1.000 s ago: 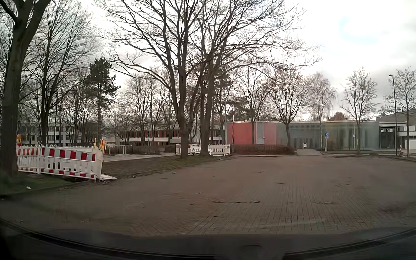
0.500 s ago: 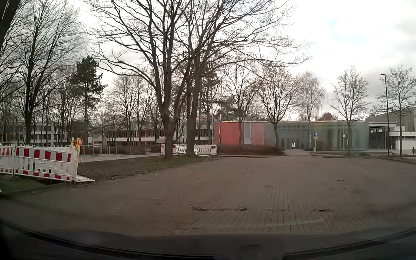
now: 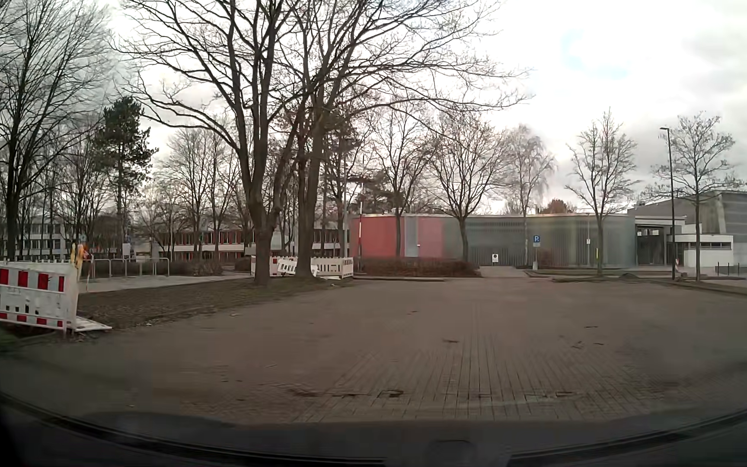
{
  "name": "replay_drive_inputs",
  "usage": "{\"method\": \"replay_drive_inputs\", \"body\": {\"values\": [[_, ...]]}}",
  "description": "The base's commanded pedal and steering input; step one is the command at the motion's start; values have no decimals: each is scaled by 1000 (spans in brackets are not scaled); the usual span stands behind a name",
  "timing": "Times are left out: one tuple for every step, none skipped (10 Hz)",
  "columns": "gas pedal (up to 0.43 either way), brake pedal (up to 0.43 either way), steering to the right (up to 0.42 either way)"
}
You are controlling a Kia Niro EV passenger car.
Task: Follow the waypoints while adhering to traffic rules and regulations
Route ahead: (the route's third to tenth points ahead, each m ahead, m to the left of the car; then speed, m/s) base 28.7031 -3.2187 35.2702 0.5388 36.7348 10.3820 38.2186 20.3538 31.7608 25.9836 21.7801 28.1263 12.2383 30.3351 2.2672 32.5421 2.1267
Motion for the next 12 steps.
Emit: {"method": "replay_drive_inputs", "body": {"values": [[67,0,279],[67,0,276],[79,0,273],[79,0,272],[79,0,273],[79,0,280],[79,0,291],[79,0,304],[79,0,315],[79,0,317],[79,0,315],[79,0,302]]}}
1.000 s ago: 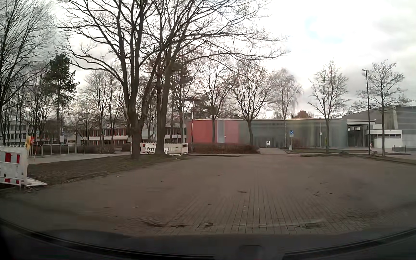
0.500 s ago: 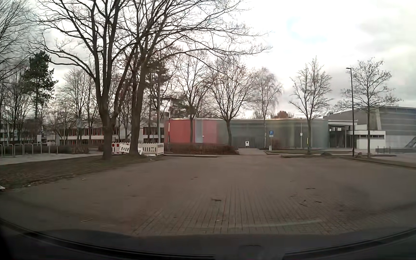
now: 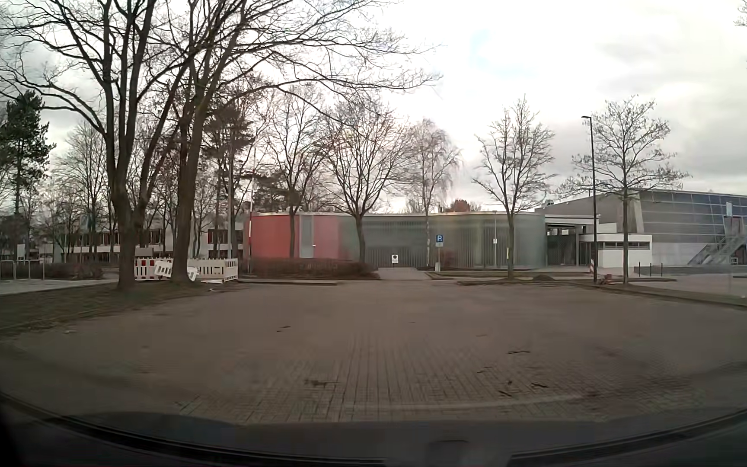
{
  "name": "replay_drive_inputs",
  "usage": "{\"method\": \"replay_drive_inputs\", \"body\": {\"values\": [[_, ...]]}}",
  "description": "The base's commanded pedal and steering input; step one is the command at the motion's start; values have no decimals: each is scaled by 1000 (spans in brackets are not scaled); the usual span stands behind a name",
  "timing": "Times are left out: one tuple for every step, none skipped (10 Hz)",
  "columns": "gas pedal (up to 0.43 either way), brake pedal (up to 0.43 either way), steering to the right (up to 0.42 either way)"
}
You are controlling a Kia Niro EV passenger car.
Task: Follow the waypoints while adhering to traffic rules and regulations
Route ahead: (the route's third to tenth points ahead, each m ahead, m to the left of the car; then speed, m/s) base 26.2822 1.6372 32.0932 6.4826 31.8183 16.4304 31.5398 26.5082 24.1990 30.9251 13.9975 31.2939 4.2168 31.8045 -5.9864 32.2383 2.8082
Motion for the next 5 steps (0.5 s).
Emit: {"method": "replay_drive_inputs", "body": {"values": [[79,0,286],[79,0,269],[79,0,259],[79,0,237],[28,0,207]]}}
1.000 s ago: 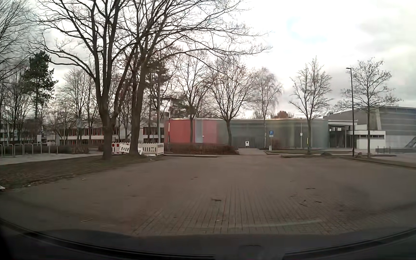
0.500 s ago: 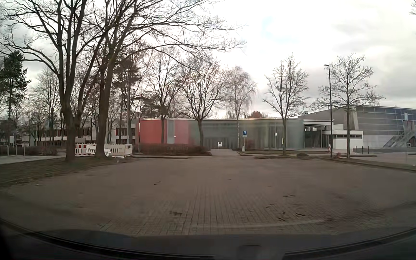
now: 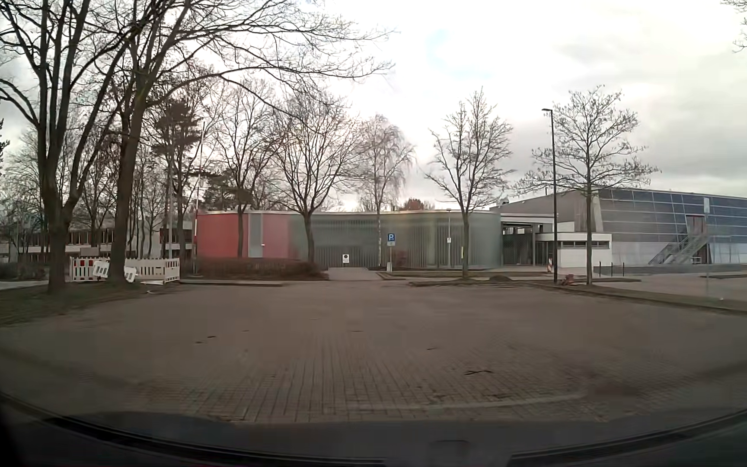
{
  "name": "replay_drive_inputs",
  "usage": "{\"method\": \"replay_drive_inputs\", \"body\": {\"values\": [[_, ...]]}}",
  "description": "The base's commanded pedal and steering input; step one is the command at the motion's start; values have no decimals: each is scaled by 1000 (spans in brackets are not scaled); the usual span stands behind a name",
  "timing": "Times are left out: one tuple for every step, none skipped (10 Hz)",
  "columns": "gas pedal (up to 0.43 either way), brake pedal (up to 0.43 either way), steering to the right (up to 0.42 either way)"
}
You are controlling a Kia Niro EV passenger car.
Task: Follow the waypoints while adhering to traffic rules and regulations
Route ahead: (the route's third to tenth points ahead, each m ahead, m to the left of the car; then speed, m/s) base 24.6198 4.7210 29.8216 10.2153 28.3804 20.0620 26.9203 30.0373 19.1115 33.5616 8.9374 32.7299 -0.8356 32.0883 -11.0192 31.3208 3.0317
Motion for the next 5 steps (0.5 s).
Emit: {"method": "replay_drive_inputs", "body": {"values": [[8,0,182],[0,0,153],[0,0,136],[0,0,121],[0,0,105]]}}
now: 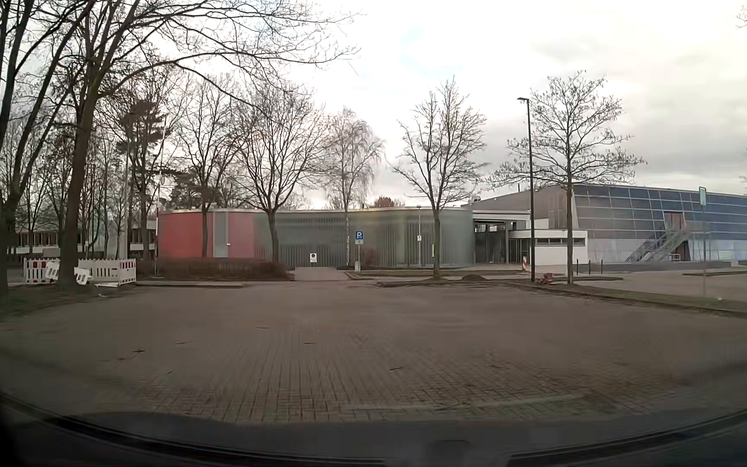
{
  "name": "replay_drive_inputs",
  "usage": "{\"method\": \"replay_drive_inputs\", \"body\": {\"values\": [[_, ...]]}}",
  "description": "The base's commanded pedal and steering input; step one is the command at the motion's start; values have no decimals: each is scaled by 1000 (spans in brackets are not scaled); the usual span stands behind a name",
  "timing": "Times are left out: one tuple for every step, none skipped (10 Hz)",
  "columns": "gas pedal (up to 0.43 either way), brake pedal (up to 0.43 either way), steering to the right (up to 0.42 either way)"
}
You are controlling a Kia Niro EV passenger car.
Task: Follow the waypoints while adhering to traffic rules and regulations
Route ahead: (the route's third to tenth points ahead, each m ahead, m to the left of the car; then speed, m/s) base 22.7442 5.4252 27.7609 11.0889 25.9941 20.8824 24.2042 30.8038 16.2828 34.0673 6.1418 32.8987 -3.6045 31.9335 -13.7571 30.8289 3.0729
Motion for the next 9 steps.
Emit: {"method": "replay_drive_inputs", "body": {"values": [[0,0,84],[0,0,66],[0,0,42],[0,0,26],[0,0,11],[0,0,-9],[0,0,-26],[0,0,-43],[8,0,-61]]}}
